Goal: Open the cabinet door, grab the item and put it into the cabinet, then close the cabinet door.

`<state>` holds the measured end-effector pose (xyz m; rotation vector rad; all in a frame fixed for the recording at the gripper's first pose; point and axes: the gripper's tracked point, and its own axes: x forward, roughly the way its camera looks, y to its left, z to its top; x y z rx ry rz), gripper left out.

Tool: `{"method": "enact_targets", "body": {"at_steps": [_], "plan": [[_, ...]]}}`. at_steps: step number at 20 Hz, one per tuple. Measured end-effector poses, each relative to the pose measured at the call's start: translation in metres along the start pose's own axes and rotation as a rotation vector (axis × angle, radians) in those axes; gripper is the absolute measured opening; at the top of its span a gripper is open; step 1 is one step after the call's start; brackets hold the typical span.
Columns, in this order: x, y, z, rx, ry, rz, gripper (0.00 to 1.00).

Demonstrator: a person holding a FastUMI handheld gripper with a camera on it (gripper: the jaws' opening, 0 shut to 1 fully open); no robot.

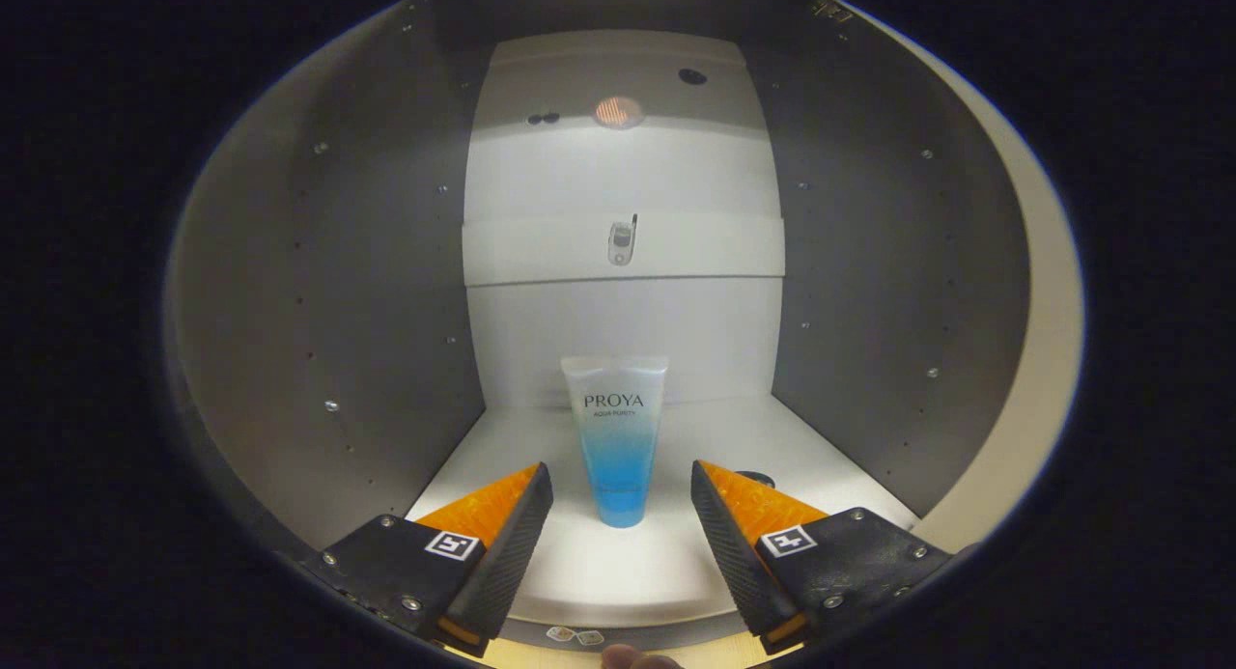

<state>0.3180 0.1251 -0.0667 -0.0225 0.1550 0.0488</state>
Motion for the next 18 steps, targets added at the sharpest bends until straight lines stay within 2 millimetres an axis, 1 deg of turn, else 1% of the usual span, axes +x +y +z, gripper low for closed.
{"method": "enact_targets", "body": {"at_steps": [3, 5, 11, 13, 15, 17, 18], "plan": [[-0.036, 0.003, 0.000, -0.004, 0.004, 0.017, 0.90], [-0.065, 0.004, 0.003, 0.015, -0.017, 0.032, 0.91], [-0.162, 0.004, 0.009, -0.048, -0.100, 0.063, 0.93], [-0.198, 0.005, 0.001, -0.070, -0.104, 0.072, 0.93], [-0.239, 0.007, -0.005, -0.058, -0.114, 0.088, 0.93], [-0.275, 0.005, -0.011, -0.033, -0.120, 0.094, 0.93], [-0.290, 0.005, -0.014, -0.019, -0.117, 0.101, 0.93]]}}
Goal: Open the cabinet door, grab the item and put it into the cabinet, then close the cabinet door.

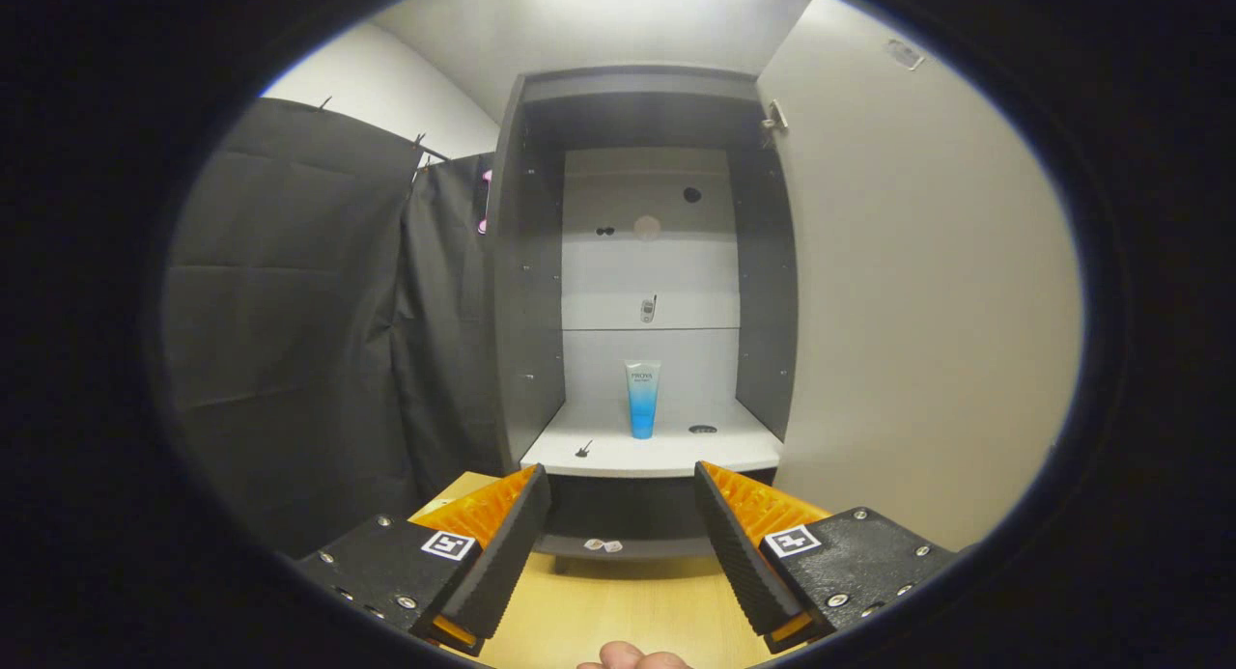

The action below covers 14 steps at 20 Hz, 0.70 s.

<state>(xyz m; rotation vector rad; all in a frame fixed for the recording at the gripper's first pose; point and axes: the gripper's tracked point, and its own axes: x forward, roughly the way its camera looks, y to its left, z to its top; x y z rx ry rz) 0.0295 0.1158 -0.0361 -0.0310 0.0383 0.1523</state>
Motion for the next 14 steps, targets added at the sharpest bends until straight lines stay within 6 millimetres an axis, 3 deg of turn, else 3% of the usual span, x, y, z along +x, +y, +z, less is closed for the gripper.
{"method": "enact_targets", "body": {"at_steps": [4, 7, 14], "plan": [[-0.047, -0.007, -0.004, 0.062, 0.021, -0.008, 0.93], [-0.086, -0.028, 0.001, 0.087, 0.013, -0.042, 0.93], [-0.164, -0.132, 0.023, 0.117, -0.022, -0.233, 0.93]]}}
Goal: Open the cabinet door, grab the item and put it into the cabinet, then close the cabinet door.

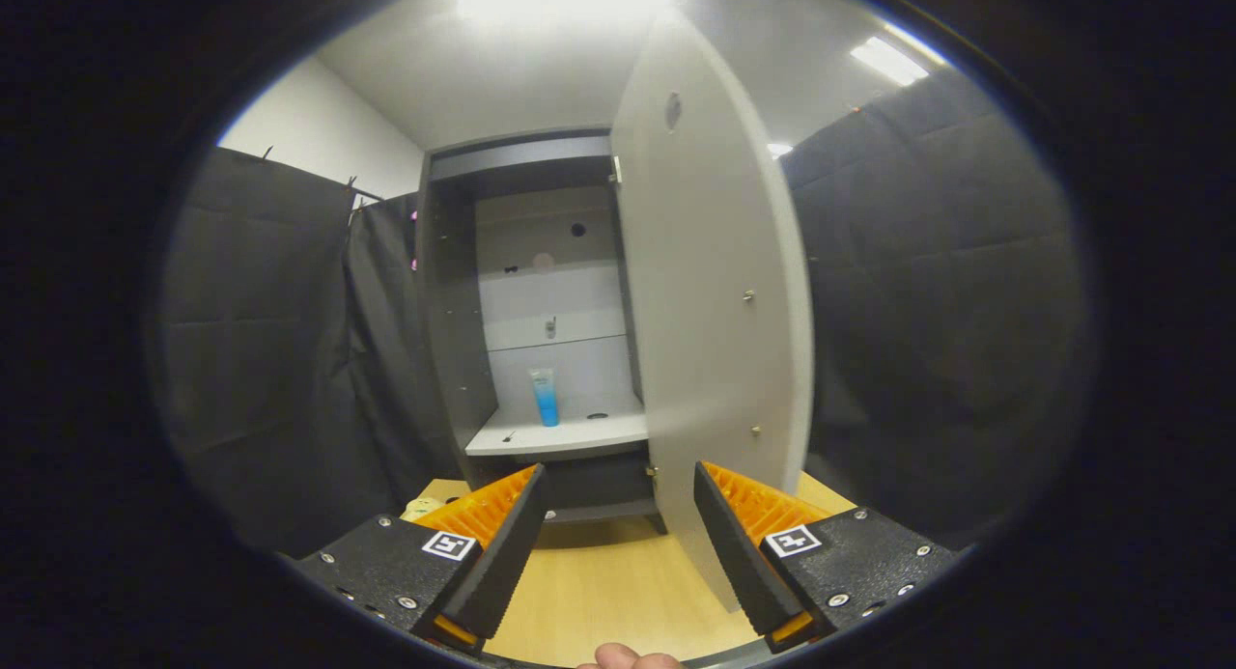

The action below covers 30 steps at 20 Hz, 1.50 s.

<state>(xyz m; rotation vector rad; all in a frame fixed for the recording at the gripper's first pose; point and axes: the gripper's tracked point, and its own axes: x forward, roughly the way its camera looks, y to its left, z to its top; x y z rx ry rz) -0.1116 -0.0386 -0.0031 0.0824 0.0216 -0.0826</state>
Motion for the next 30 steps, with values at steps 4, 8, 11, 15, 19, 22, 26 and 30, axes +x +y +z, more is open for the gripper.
{"method": "enact_targets", "body": {"at_steps": [4, 8, 11, 15, 19, 22, 26, 30], "plan": [[-0.021, -0.086, 0.013, 0.000, -0.011, -0.127, 0.93], [-0.019, -0.168, 0.017, 0.038, 0.029, -0.240, 0.94], [0.008, -0.198, 0.025, 0.107, 0.039, -0.255, 0.95], [0.047, -0.195, 0.037, 0.139, 0.032, -0.195, 0.95], [0.065, -0.177, 0.039, 0.089, 0.039, -0.121, 0.95], [0.062, -0.174, 0.042, 0.051, 0.018, -0.105, 0.93], [0.062, -0.161, 0.030, 0.066, 0.047, -0.063, 0.92], [0.057, -0.142, 0.032, 0.011, 0.039, -0.026, 0.92]]}}
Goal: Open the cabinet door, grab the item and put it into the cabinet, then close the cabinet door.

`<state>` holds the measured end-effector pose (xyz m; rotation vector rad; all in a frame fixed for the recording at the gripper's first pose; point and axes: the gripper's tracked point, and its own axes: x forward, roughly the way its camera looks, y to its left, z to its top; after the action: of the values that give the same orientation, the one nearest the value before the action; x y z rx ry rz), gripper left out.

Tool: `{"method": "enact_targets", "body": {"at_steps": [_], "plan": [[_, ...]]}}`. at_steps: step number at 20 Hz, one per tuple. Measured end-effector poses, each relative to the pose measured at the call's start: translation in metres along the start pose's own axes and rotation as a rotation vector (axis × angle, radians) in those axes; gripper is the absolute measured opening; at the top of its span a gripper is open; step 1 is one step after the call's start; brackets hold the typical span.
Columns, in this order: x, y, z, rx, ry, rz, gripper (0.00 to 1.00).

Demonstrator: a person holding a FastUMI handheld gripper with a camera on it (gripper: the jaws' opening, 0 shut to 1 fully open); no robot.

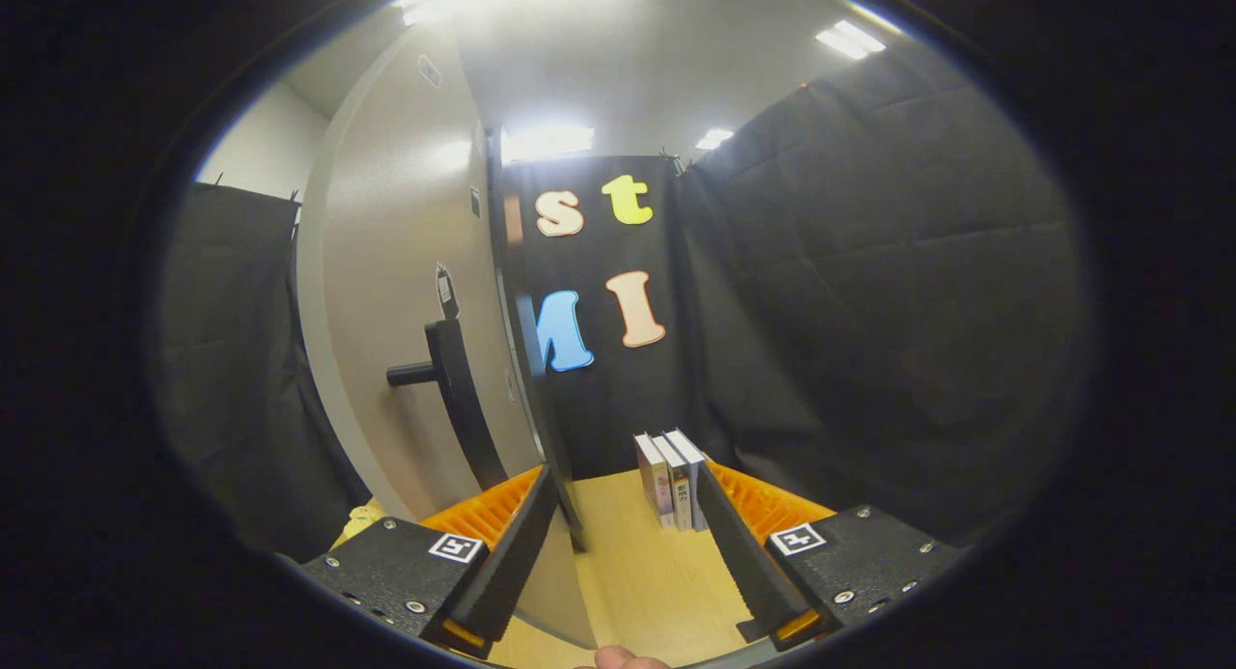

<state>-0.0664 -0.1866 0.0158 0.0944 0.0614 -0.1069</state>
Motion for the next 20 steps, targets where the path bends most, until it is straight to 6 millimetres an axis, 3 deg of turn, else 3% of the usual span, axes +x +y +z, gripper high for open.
{"method": "enact_targets", "body": {"at_steps": [12, 20], "plan": [[-0.010, 0.102, -0.012, 0.034, 0.032, 0.183, 0.92], [0.004, 0.155, -0.020, 0.061, 0.064, 0.267, 0.92]]}}
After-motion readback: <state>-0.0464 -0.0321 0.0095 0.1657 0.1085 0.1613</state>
